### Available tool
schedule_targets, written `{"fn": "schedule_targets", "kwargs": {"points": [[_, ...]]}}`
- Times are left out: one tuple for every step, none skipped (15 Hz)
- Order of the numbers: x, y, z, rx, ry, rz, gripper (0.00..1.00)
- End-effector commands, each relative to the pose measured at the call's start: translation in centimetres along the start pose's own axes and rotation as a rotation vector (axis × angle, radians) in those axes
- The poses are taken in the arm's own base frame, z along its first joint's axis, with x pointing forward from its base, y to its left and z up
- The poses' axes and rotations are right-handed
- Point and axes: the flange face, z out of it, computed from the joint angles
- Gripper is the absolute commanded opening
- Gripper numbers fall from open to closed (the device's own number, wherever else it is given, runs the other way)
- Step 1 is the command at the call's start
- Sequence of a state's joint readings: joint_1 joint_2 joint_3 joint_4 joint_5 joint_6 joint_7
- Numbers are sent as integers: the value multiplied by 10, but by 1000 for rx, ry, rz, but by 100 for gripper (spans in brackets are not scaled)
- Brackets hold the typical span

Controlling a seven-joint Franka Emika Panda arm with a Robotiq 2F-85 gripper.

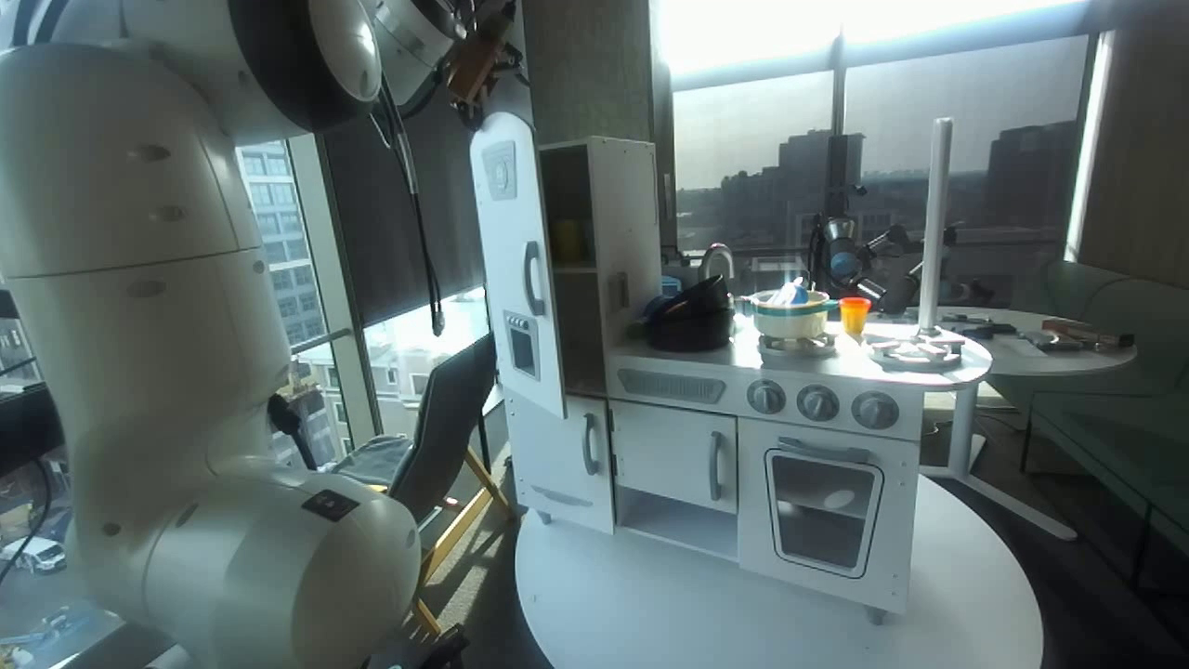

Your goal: Close the bottom far right cabinet door, close the bottom left cabinet door under the sink, close the bottom refrigerator door fully, close the top refrigerator door fully

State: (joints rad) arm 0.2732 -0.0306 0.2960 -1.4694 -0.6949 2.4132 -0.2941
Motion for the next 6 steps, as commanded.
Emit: {"fn": "schedule_targets", "kwargs": {"points": [[-20, 18, 2, -112, -151, -57, 100], [-20, 22, 3, -142, -156, -65, 100], [-23, 24, 4, -162, -175, -76, 100], [-25, 25, 7, -185, -187, -84, 100], [-25, 25, 7, -200, -194, -90, 100], [-25, 26, 7, -217, -199, -98, 100]]}}
